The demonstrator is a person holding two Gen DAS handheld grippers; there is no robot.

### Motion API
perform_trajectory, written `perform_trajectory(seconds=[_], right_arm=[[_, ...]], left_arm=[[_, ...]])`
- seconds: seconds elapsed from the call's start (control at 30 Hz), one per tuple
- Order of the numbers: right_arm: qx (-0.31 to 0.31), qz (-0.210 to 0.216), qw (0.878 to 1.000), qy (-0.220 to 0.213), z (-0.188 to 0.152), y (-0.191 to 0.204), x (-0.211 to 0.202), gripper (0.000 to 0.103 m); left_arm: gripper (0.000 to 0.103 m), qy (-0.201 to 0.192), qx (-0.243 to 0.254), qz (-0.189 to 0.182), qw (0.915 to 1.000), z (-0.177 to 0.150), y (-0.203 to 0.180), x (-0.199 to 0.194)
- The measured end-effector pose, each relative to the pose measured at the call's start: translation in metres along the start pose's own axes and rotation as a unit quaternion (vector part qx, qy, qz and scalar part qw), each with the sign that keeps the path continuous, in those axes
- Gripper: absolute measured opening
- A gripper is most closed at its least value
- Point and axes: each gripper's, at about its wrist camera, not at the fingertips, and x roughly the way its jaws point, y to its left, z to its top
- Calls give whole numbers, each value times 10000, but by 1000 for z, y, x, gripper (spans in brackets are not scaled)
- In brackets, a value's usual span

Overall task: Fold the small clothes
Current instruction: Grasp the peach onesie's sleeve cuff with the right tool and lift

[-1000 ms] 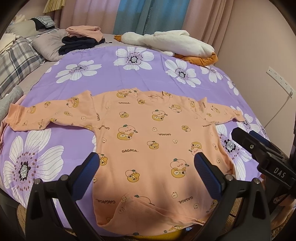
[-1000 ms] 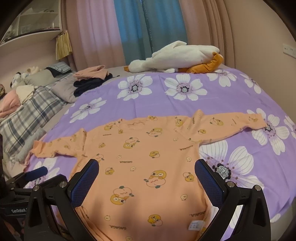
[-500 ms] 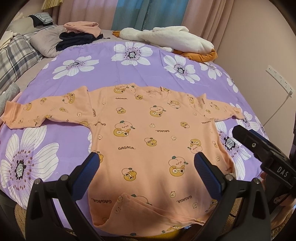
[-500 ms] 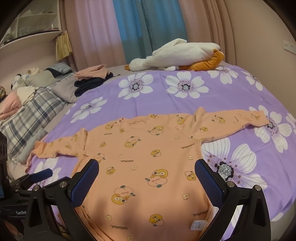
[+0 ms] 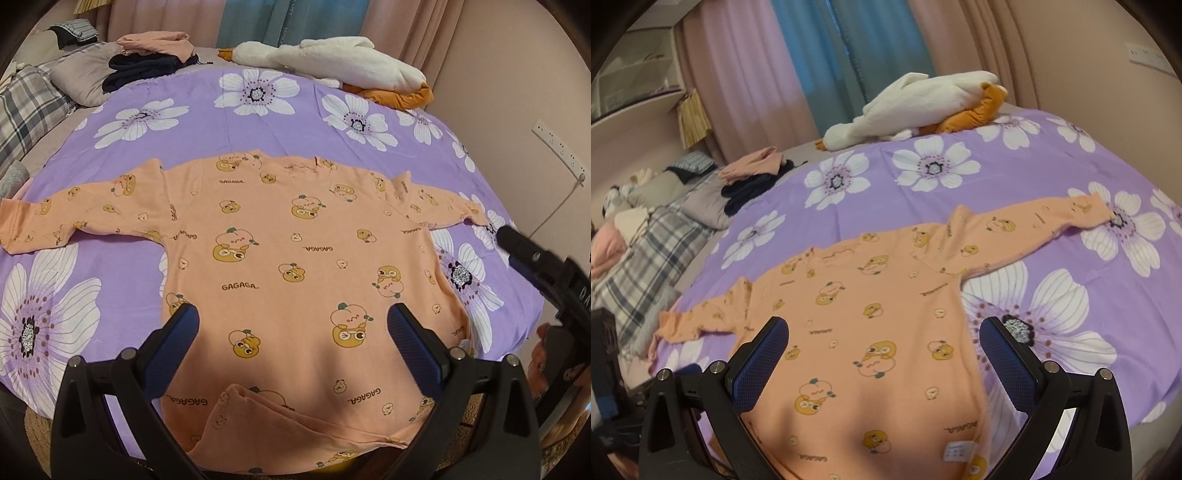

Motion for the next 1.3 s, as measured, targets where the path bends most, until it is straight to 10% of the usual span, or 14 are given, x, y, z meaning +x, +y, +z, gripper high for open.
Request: perform_trajectory(seconds=[0.4,0.63,0.93,1.17,1.3], right_arm=[[1705,-24,9853,75,41,-140,14,88],[2887,-713,9545,204,68,-231,56,65],[4038,-502,9131,270,79,-304,117,56],[4317,-682,8994,72,88,-325,137,10],[4237,-755,9022,-288,98,-322,124,6]], left_arm=[[89,698,-84,-346,9969,-10,8,46],[82,1075,-183,-344,9934,-16,13,65],[82,1351,-194,-430,9897,-29,18,60],[82,1535,-471,-682,9847,-33,23,47],[82,1569,-699,-758,9822,-29,29,47]])
